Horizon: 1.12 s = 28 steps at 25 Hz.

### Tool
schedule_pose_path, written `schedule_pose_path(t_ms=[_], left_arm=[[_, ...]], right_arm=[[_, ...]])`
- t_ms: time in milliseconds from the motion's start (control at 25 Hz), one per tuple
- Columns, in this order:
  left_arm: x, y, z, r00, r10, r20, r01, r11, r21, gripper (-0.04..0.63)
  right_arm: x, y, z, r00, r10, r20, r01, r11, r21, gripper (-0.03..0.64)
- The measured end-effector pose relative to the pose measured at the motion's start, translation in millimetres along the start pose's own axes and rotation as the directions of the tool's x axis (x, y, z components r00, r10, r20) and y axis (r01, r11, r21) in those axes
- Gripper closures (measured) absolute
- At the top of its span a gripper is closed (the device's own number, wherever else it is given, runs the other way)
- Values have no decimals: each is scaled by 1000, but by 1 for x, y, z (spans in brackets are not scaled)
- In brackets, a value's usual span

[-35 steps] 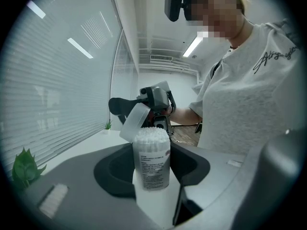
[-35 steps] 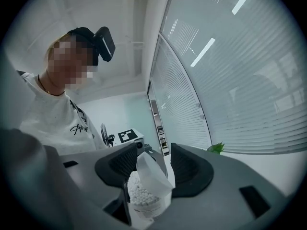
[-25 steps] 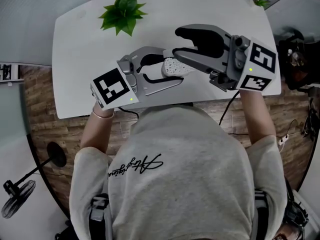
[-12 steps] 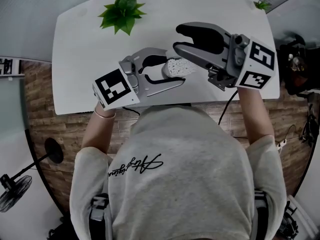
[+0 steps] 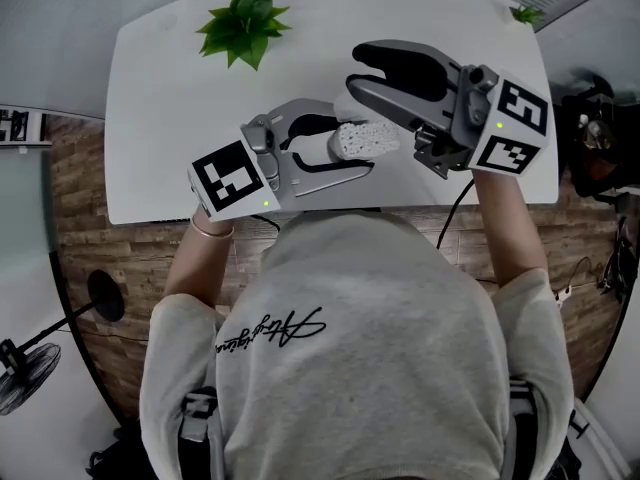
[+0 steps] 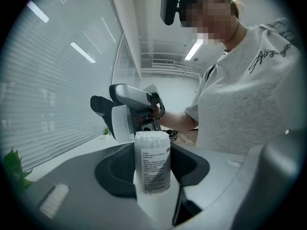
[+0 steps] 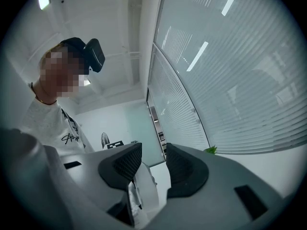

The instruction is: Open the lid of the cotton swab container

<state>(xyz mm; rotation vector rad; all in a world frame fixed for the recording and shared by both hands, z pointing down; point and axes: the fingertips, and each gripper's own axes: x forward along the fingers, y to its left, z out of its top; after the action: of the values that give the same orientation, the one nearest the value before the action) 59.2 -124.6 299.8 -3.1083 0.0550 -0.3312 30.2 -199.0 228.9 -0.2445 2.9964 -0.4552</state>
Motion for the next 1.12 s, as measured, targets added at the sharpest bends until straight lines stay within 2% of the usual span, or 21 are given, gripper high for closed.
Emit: schedule_pose_path(t_ms=[560,1120], left_arm=[[2,0,4,1000,23,17,-23,1000,-7,408],[-7,12,0,992,108,71,-102,992,-81,408]], right_arm=[[3,-8,3,999,15,38,-16,1000,26,480],[-5,-3,12,992,-23,123,35,995,-94,460]])
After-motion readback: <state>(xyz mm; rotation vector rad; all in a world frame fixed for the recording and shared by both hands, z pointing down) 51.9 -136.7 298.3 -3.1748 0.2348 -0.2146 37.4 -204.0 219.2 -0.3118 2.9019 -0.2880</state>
